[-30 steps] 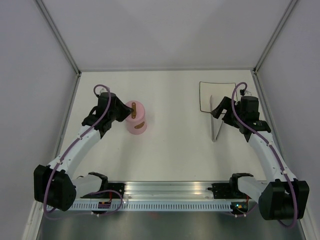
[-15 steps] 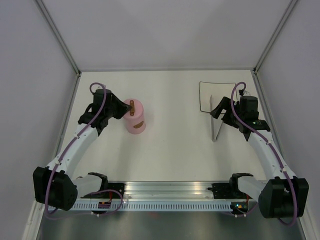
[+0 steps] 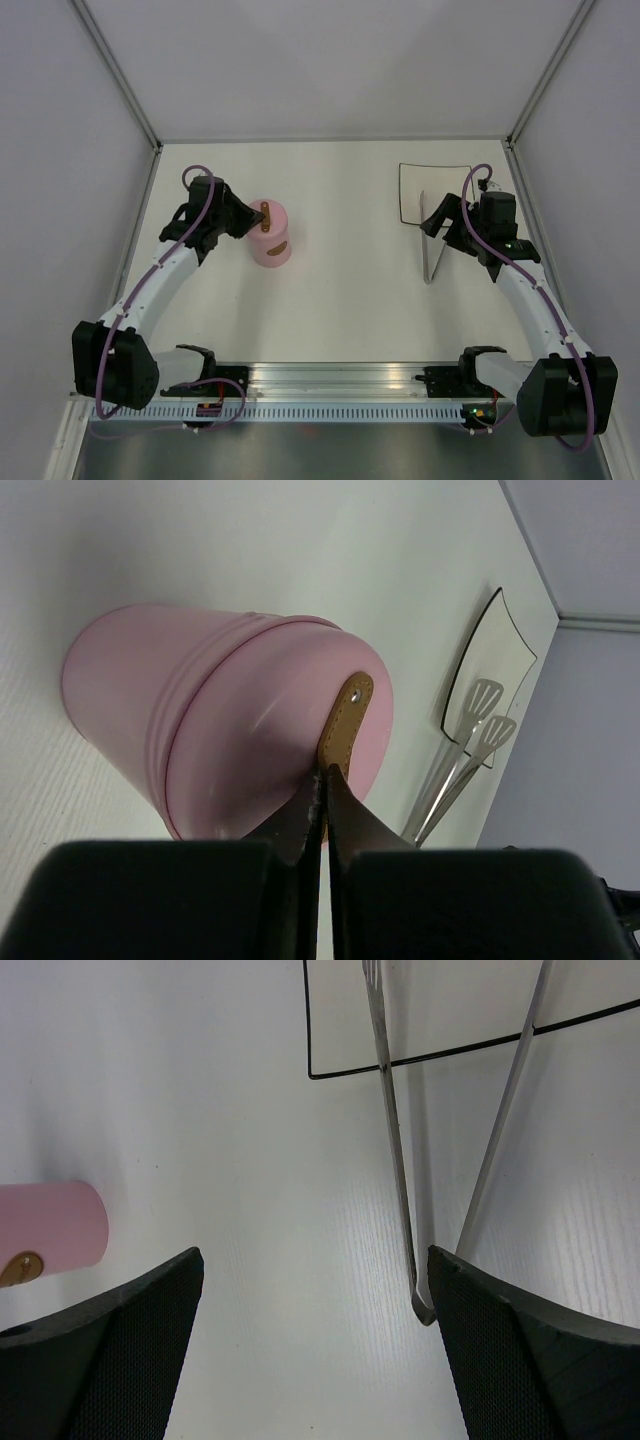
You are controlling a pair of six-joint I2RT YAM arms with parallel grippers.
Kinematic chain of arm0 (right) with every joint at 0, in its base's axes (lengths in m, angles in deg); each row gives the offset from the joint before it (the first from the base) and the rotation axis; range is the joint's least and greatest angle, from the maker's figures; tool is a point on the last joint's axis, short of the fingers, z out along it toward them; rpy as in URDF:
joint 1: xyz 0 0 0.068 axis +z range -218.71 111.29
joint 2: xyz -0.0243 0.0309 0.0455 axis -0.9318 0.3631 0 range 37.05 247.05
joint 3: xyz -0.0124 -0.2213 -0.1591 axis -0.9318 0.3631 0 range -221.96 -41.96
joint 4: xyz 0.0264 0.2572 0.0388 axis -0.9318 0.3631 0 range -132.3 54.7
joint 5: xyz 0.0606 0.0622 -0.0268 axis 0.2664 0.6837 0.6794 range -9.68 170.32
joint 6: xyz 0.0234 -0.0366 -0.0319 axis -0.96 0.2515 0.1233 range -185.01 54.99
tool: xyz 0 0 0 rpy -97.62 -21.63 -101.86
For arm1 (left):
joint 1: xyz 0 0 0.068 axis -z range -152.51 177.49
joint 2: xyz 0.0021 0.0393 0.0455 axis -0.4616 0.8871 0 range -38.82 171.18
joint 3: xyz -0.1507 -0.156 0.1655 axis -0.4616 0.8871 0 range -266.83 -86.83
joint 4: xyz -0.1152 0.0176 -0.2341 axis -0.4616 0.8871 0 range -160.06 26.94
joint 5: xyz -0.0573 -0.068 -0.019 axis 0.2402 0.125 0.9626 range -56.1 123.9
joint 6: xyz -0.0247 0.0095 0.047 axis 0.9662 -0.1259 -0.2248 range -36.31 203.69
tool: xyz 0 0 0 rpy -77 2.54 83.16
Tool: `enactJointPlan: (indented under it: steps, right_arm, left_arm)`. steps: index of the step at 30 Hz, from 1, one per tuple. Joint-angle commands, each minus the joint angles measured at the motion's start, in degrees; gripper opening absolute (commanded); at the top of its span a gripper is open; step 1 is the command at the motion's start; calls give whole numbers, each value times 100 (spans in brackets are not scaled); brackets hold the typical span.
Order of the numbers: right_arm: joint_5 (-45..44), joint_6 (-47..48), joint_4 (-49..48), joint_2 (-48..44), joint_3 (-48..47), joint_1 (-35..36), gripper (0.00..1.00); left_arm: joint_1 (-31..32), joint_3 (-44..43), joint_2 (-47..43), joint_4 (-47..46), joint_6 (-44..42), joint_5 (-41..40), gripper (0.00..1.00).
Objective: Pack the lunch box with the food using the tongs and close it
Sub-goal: Close the box lid on the packing box.
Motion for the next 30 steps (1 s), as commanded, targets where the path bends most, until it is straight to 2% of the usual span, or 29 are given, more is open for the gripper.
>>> enactJointPlan:
  steps: [1, 4, 18, 21, 24, 30]
  right_arm:
    - [-43, -56, -130, -54, -116, -18, 98]
    - [-26, -47, -103, -62, -133, -18, 98]
    - [475, -56, -340, -97, -72, -1, 98]
    - [511, -56, -393, -194, -2, -1, 98]
    - [537, -12, -437, -238, 51, 26, 98]
    - [607, -47, -508, -221, 113, 61, 98]
  left_arm:
    - [-64, 35, 45, -38, 238, -23, 2]
    - [-126, 123, -8, -38, 264, -67, 2]
    - [-539, 256, -122, -504, 616, 724, 2]
    - [-548, 186, -61, -530, 476, 716, 2]
    - [-548, -25, -25, -504, -42, 610, 2]
    - [-539, -280, 62, -495, -79, 698, 2]
